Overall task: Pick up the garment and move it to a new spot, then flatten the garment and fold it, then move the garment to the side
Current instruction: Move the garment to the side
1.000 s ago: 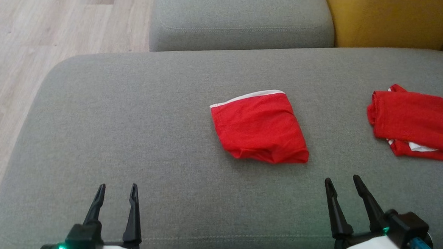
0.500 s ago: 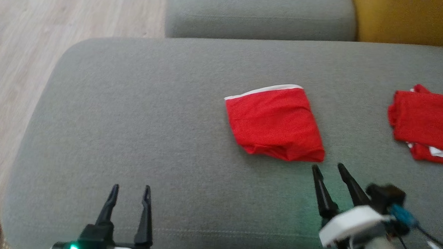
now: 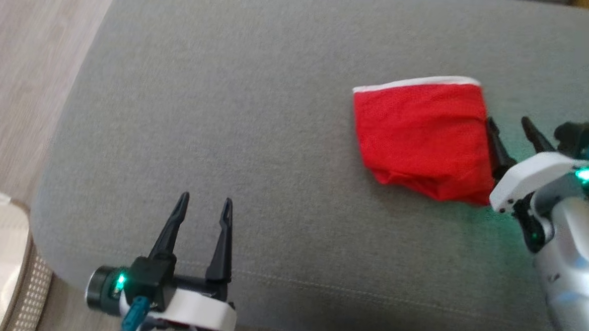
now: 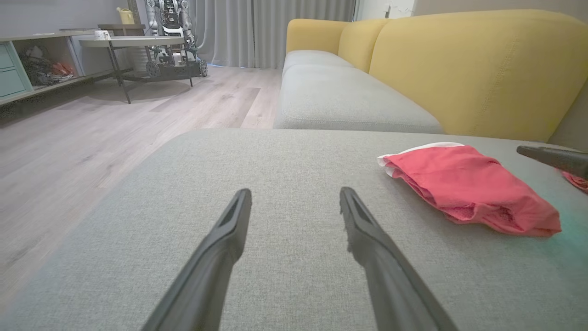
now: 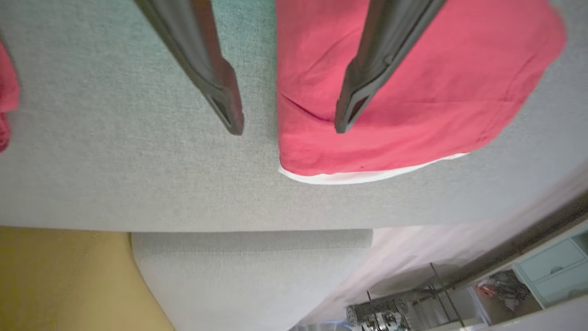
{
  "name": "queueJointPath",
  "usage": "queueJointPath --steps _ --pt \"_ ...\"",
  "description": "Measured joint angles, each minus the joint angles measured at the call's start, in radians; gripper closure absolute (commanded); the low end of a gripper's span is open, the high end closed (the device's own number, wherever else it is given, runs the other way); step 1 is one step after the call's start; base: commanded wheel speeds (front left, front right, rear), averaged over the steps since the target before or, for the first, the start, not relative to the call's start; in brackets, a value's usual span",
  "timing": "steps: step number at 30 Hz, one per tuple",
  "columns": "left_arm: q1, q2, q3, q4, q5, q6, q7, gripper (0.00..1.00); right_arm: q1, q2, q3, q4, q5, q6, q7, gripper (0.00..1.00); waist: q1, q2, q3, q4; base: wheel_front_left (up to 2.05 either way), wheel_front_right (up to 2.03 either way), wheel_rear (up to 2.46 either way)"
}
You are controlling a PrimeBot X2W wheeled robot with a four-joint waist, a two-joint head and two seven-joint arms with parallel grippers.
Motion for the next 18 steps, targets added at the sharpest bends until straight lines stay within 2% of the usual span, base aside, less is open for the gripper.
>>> queueJointPath --steps 4,9,10,11,13,18 --pt "-0.025 -0.001 -0.018 0.0 0.0 0.0 0.0 0.0 -0.055 -0.02 0.019 0.092 0.014 0.0 0.044 0.0 0.0 0.0 0.043 0.03 0.0 0.0 0.0" --pt "-0.033 -0.001 -0.016 -0.002 0.0 0.005 0.0 0.0 -0.065 -0.025 0.067 0.152 0.051 0.0 0.092 0.0 0.0 0.0 0.067 0.045 0.0 0.0 0.0" --pt "-0.034 -0.001 -0.016 -0.002 0.0 0.009 0.0 0.0 -0.067 -0.024 0.08 0.157 0.063 0.0 0.102 0.06 0.0 0.0 0.069 0.044 0.0 0.0 0.0" --pt "-0.035 -0.001 -0.017 -0.002 0.0 0.009 0.0 0.0 -0.07 -0.025 0.089 0.158 0.073 0.0 0.109 0.31 0.0 0.0 0.07 0.042 0.0 0.0 0.0" --pt "-0.043 -0.001 -0.018 -0.003 0.0 0.01 0.0 0.0 -0.075 -0.025 0.108 0.158 0.096 0.0 0.114 0.98 0.0 0.0 0.071 0.039 0.0 0.0 0.0" --pt "-0.047 -0.002 -0.016 -0.009 0.0 0.018 0.0 0.0 -0.079 -0.036 0.137 0.156 0.123 0.0 0.085 1.0 0.0 0.0 0.073 0.021 0.0 0.0 0.0"
